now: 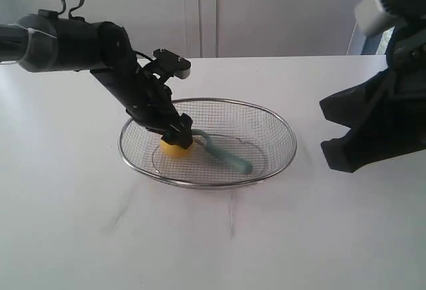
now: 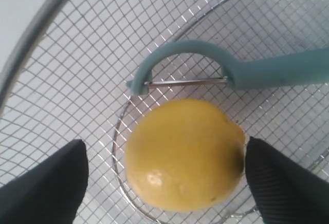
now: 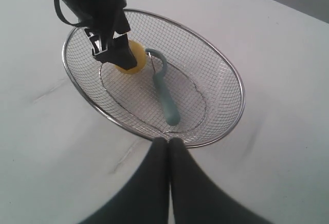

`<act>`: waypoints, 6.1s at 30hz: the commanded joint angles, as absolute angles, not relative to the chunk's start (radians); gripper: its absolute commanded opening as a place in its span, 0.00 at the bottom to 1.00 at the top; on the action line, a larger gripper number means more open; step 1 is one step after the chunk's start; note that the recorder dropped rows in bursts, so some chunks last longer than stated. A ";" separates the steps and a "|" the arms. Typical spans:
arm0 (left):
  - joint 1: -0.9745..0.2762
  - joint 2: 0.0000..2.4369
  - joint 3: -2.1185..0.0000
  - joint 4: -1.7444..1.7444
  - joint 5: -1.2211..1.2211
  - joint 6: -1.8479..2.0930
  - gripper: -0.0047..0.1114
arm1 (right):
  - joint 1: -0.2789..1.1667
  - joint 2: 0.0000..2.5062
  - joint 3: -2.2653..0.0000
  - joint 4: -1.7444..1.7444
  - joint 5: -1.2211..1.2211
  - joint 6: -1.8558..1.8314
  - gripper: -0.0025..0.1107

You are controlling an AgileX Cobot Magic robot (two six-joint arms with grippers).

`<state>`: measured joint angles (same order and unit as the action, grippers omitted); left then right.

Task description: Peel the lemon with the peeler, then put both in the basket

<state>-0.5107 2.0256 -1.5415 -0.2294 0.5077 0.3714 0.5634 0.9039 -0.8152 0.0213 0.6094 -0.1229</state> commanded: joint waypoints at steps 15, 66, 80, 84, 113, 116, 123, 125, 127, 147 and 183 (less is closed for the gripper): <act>-0.511 1.735 -1.549 -0.100 0.740 0.362 0.22 | 0.557 0.898 -0.816 0.019 0.598 -0.130 0.02; -0.509 1.413 -1.465 0.029 0.598 0.391 0.04 | 0.557 0.898 -0.816 0.019 0.598 -0.127 0.02; -0.441 1.169 -0.739 -0.058 -0.029 0.022 0.04 | 0.557 0.898 -0.816 0.019 0.598 -0.127 0.02; -0.441 1.036 -0.542 -0.058 -0.134 0.012 0.04 | 0.557 0.898 -0.816 0.019 0.598 -0.127 0.02; -0.052 0.167 0.000 -0.060 0.009 -0.233 0.04 | 0.557 0.898 -0.816 0.019 0.600 -0.127 0.02; -0.052 0.152 0.000 -0.060 0.083 -0.210 0.04 | 0.557 0.898 -0.816 0.019 0.600 -0.127 0.02; -0.052 0.008 0.000 -0.054 0.214 -0.116 0.04 | 0.557 0.898 -0.816 0.019 0.600 -0.127 0.02; -0.052 0.000 0.000 -0.054 0.215 -0.116 0.04 | 0.557 0.898 -0.816 0.019 0.600 -0.127 0.02; -0.052 0.000 0.000 -0.054 0.213 -0.116 0.04 | 0.557 0.898 -0.816 0.019 0.603 -0.127 0.02; -0.052 0.000 0.000 -0.024 0.234 -0.056 0.04 | 0.557 0.898 -0.816 0.019 0.603 -0.138 0.02; -0.052 0.000 0.000 -0.028 0.232 -0.058 0.04 | 0.559 0.840 -0.811 0.050 0.605 -0.127 0.02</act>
<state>-0.0551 0.0054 -0.0038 -0.0272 0.2283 -0.0497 0.5634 0.8775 -0.8152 0.0281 0.6114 -0.1266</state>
